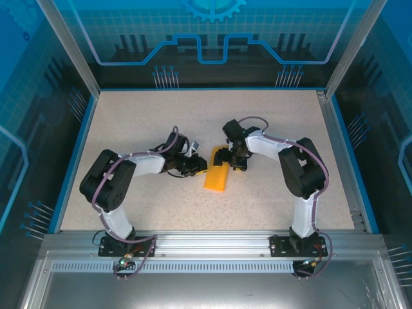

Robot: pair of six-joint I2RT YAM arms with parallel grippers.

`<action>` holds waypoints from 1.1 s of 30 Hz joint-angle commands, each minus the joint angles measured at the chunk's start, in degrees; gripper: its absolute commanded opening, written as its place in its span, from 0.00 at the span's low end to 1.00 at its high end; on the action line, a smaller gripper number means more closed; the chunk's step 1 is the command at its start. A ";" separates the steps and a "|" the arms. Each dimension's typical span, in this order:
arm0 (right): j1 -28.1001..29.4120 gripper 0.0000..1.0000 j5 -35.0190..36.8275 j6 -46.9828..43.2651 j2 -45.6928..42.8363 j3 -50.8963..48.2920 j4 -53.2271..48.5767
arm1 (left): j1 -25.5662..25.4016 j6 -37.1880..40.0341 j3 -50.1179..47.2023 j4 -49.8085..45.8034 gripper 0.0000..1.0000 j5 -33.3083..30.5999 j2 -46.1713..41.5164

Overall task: Fold a paper plane with a square sheet of paper (pick it up from the middle)
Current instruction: Hold the square sheet of paper at the center of the table.

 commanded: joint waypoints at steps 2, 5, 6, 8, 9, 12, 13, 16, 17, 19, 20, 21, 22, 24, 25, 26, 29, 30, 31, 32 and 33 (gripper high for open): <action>0.68 0.82 0.94 -0.85 4.01 -1.28 -0.24 | -1.18 -1.25 2.54 1.15 0.19 2.43 2.02; 0.69 0.82 0.20 -0.29 4.06 -1.51 0.60 | -1.36 -1.43 3.62 1.25 0.19 3.00 3.82; 0.76 0.82 0.06 -0.12 4.01 -1.61 0.91 | -1.41 -1.59 3.90 1.25 0.19 3.13 4.46; 0.74 0.83 0.06 0.19 3.77 -1.87 1.18 | -1.42 -1.92 4.20 1.39 0.19 2.64 5.51; 0.72 0.83 -0.03 0.37 3.62 -2.08 1.52 | -1.45 -2.16 4.44 1.14 0.19 2.24 6.12; 0.66 0.83 -1.51 0.86 3.03 -2.66 3.13 | -1.43 -3.17 5.12 0.53 0.18 1.02 8.05; 0.67 0.84 -2.01 0.99 2.79 -2.59 3.42 | -1.46 -3.73 5.10 0.68 0.17 0.84 8.45; 0.54 0.85 -3.36 1.14 0.23 -2.71 4.84 | -1.46 -4.16 4.91 -0.32 0.15 -0.77 9.17; 0.66 0.86 -3.24 1.34 -1.39 -3.08 5.67 | -1.46 -4.08 4.84 -0.33 0.14 -0.81 9.26; 0.81 0.89 -3.21 2.46 -6.94 -5.93 9.79 | -1.45 -4.13 4.74 -0.44 0.14 -0.74 9.36; 0.64 0.91 -2.97 3.19 -9.29 -7.35 11.15 | -1.44 -4.16 4.65 -0.58 0.14 -0.82 9.32; 0.33 0.92 -2.60 3.93 -11.46 -8.64 11.96 | -1.48 -4.21 4.65 -0.76 0.14 -1.08 9.36; -0.30 0.91 -2.62 4.56 -13.09 -9.99 12.39 | -1.50 -4.23 4.56 -0.70 0.14 -1.30 9.35; -1.35 0.85 -2.95 5.31 -15.44 -12.86 13.73 | -1.49 -4.34 4.56 -0.67 0.14 -1.26 9.36; -1.80 0.81 -2.93 5.66 -16.27 -14.26 14.48 | -1.52 -4.34 4.49 -0.67 0.14 -1.26 9.35; -2.18 0.77 -3.51 5.81 -16.61 -15.51 15.24 | -1.46 -4.34 4.47 -0.68 0.14 -1.25 9.36; -2.55 0.65 -7.45 5.43 -15.67 -17.59 17.79 | -1.48 -4.16 4.60 -0.72 0.14 -1.09 9.45; -2.35 0.62 -7.82 5.49 -14.95 -17.53 17.85 | -1.38 -4.11 4.73 -0.72 0.14 -1.02 9.49; -2.23 0.61 -8.30 5.39 -14.14 -17.44 18.00 | -1.48 -4.07 4.78 -0.66 0.14 -0.94 9.54; -2.04 0.60 -8.84 5.32 -13.39 -17.30 18.30 | -1.45 -4.12 4.80 -0.68 0.14 -0.89 9.49; -1.72 0.60 -9.24 5.30 -12.61 -17.12 18.65 | -1.46 -4.14 4.76 -0.68 0.14 -0.82 9.37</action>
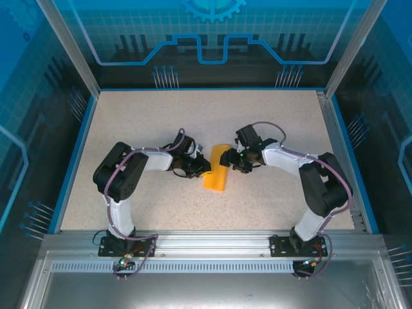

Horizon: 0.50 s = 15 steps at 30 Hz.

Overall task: Fold a paper plane with a square sheet of paper (pick it up from the middle)
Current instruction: Hold the square sheet of paper at the center of the table.

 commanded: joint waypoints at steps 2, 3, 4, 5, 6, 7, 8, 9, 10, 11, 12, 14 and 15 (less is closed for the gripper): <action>0.94 0.58 -2.89 0.00 3.47 0.28 2.25 | -0.39 -0.07 0.70 -1.76 0.15 -0.87 1.02; 0.99 0.54 -2.58 0.08 4.36 0.86 1.79 | -0.43 0.01 0.71 -1.81 0.14 -0.87 0.92; 1.04 0.51 -1.63 0.15 5.17 1.28 0.82 | -0.48 0.02 0.71 -1.81 0.15 -0.80 0.79; 0.99 0.50 -0.54 0.25 5.62 1.43 0.14 | -0.46 0.12 0.71 -1.66 0.15 -0.70 0.67; 1.02 0.48 0.74 0.34 5.97 1.24 0.00 | -0.44 0.29 0.71 -1.56 0.16 -0.39 0.45; 0.87 0.48 1.29 0.34 6.45 1.29 -0.36 | -0.47 0.33 0.50 -1.24 0.17 -0.06 -0.04; 0.91 0.47 1.70 0.19 6.95 1.54 -1.11 | -0.47 0.47 0.24 -0.80 0.18 0.07 -0.59; 0.90 0.45 2.34 0.01 7.47 1.90 -2.16 | -0.45 0.57 -0.19 -0.38 0.21 0.14 -1.63; 0.90 0.45 2.85 -0.10 7.90 1.94 -2.75 | -0.44 0.73 -0.70 -0.28 0.25 -0.16 -3.22; 0.90 0.45 2.97 -0.17 8.17 2.01 -3.14 | -0.39 0.97 -1.12 -0.59 0.28 -1.00 -4.56; 0.90 0.46 3.07 -0.27 8.38 2.06 -3.39 | -0.44 1.12 -1.73 -1.40 0.34 -3.17 -6.66; 0.90 0.46 2.84 -0.66 8.99 2.50 -3.80 | -0.43 1.11 -3.06 -3.58 0.38 -8.22 -10.79; 1.02 0.47 3.04 -0.82 9.29 2.87 -4.60 | -0.39 1.02 -3.68 -4.76 0.42 -11.00 -12.94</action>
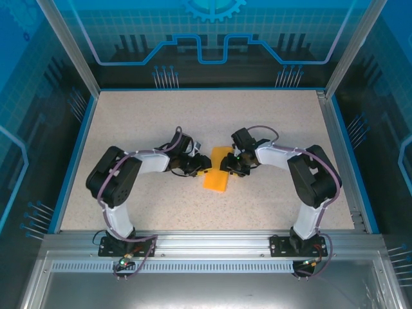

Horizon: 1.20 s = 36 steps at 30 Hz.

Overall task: Fold a paper plane with a square sheet of paper (pick it up from the middle)
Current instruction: Hold the square sheet of paper at the center of the table.

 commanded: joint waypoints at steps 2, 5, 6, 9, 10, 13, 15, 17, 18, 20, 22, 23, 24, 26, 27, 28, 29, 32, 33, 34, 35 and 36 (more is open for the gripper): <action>0.43 0.48 3.15 -1.31 3.39 1.86 -4.63 | -0.23 0.86 -2.10 -6.20 0.43 -11.46 -9.51; 0.65 0.49 4.65 -2.64 4.43 3.86 -8.18 | 0.02 0.95 -2.73 -10.64 0.44 -17.25 -13.53; 0.74 0.50 5.15 -3.10 4.88 4.76 -9.66 | 0.25 0.94 -3.10 -11.28 0.44 -18.46 -14.68; 0.89 0.50 7.17 -2.92 5.40 6.12 -12.65 | 1.11 0.92 -4.37 -12.01 0.45 -19.78 -17.44; 0.89 0.50 7.52 -2.61 5.14 6.03 -12.84 | 1.48 0.88 -4.63 -12.09 0.46 -19.85 -18.07; 0.91 0.49 7.49 -2.71 4.63 5.92 -12.61 | 2.22 1.03 -5.14 -12.71 0.46 -19.72 -18.65; 0.87 0.49 7.53 -3.25 4.88 6.58 -13.28 | 2.32 1.01 -5.53 -12.63 0.46 -19.89 -18.91; 0.83 0.50 8.21 -2.98 5.24 7.18 -14.41 | 2.39 0.96 -5.95 -12.36 0.46 -19.83 -19.21; 0.87 0.50 8.51 -2.47 5.20 7.06 -14.43 | 2.40 0.96 -5.99 -12.41 0.46 -19.83 -19.30; 0.78 0.50 8.59 -1.00 5.03 6.52 -14.08 | 2.40 0.96 -6.11 -12.43 0.46 -19.82 -19.55; 0.83 0.50 7.93 0.31 5.05 6.07 -13.14 | 2.40 0.96 -6.02 -12.60 0.46 -19.82 -19.65; 0.87 0.50 7.77 1.05 5.02 5.74 -12.59 | 2.46 0.92 -6.06 -12.57 0.46 -19.81 -19.73; 0.91 0.50 7.34 1.07 4.90 5.29 -11.72 | 2.48 0.87 -5.98 -12.70 0.46 -19.81 -19.67; 0.94 0.50 6.74 0.59 4.92 5.32 -11.29 | 2.49 0.95 -5.90 -12.77 0.46 -19.81 -19.63; 1.00 0.50 6.68 -0.07 5.11 5.62 -11.58 | 2.50 0.95 -5.92 -12.83 0.46 -19.77 -19.65; 1.00 0.49 6.90 -0.52 5.32 6.01 -12.15 | 2.50 1.00 -6.00 -12.84 0.46 -19.72 -19.57; 0.99 0.49 7.60 -0.63 5.69 6.69 -13.37 | 2.52 0.97 -5.98 -12.83 0.46 -19.72 -19.56; 1.00 0.49 8.95 0.05 5.27 6.78 -14.52 | 2.55 0.87 -6.10 -12.82 0.46 -19.75 -19.48; 1.00 0.48 9.15 0.46 4.89 6.34 -14.20 | 2.57 0.80 -6.16 -12.70 0.46 -19.74 -19.55; 0.99 0.47 9.06 0.61 4.57 6.07 -13.75 | 2.55 0.78 -6.19 -12.69 0.46 -19.73 -19.56; 1.00 0.46 8.98 0.87 4.42 5.87 -13.45 | 2.49 0.78 -6.15 -12.70 0.46 -19.72 -19.57; 0.99 0.46 8.83 0.88 4.41 5.78 -13.29 | 2.57 0.78 -6.15 -12.67 0.46 -19.80 -19.47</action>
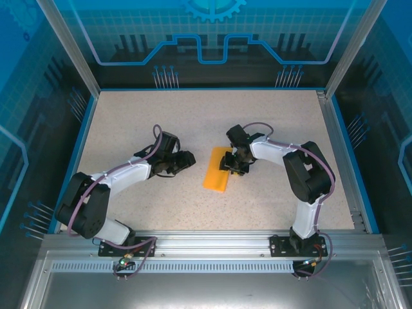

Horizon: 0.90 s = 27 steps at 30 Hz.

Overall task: Fold a paper plane with a square sheet of paper (pick it up from the middle)
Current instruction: Hold the square sheet of paper at the center of the table.

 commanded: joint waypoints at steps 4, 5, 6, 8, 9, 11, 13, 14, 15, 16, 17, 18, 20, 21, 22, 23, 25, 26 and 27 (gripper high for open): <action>-0.14 0.45 3.84 1.00 1.18 -1.59 -2.42 | 0.43 0.66 -0.46 -1.18 0.47 -0.73 -0.92; -0.14 0.45 3.74 0.66 1.41 -1.35 -2.61 | 0.40 0.73 -0.43 -1.18 0.47 -0.64 -0.97; -0.14 0.45 3.85 0.29 1.66 -1.01 -3.10 | 0.37 0.80 -0.40 -1.25 0.47 -0.64 -0.94; -0.16 0.46 4.23 -0.22 1.77 -0.71 -3.81 | 0.44 0.91 -0.47 -1.48 0.47 -0.76 -0.88; -0.21 0.47 4.07 -0.56 1.81 -0.72 -3.79 | 0.38 0.92 -0.38 -1.44 0.47 -0.73 -0.82; -0.10 0.49 3.66 -1.78 2.11 -0.15 -3.87 | 0.37 0.86 -0.42 -1.27 0.47 -0.60 -0.80; -0.05 0.51 2.94 -3.77 2.80 0.87 -4.18 | 0.38 1.00 -0.29 -1.25 0.47 -0.31 -0.48; 0.11 0.53 2.67 -4.75 3.14 1.40 -4.59 | 0.38 0.98 -0.14 -1.33 0.47 -0.25 -0.33; 0.22 0.55 2.75 -5.72 3.41 2.09 -5.28 | 0.38 1.10 0.02 -1.38 0.47 -0.21 -0.37; 0.30 0.55 2.83 -6.52 3.76 2.63 -5.79 | 0.37 1.18 0.08 -1.35 0.47 -0.16 -0.31; 0.29 0.56 3.04 -7.35 4.13 3.32 -6.62 | 0.37 1.18 0.07 -1.36 0.47 -0.05 -0.27; 0.30 0.56 3.62 -7.79 4.45 3.82 -7.40 | 0.43 1.26 0.15 -1.44 0.47 -0.07 -0.28; 0.17 0.56 4.32 -8.14 4.80 4.35 -8.35 | 0.37 1.36 0.25 -1.54 0.47 -0.03 -0.32; 0.17 0.56 4.54 -8.09 4.93 4.46 -8.60 | 0.37 1.36 0.30 -1.62 0.47 0.03 -0.30; 0.06 0.56 4.89 -7.76 5.02 4.55 -8.93 | 0.44 1.44 0.37 -1.69 0.47 0.04 -0.34; -0.04 0.56 5.09 -7.39 5.11 4.56 -9.09 | 0.38 1.51 0.40 -1.71 0.47 0.22 -0.31; -0.23 0.56 5.28 -6.77 5.11 4.43 -9.08 | 0.44 1.58 0.39 -1.82 0.47 0.28 -0.29; -0.38 0.55 5.25 -6.43 5.04 4.32 -9.07 | 0.38 1.61 0.35 -1.82 0.47 0.32 -0.33; -0.49 0.55 5.22 -6.15 4.87 4.18 -9.03 | 0.44 1.62 0.47 -1.91 0.47 0.29 -0.36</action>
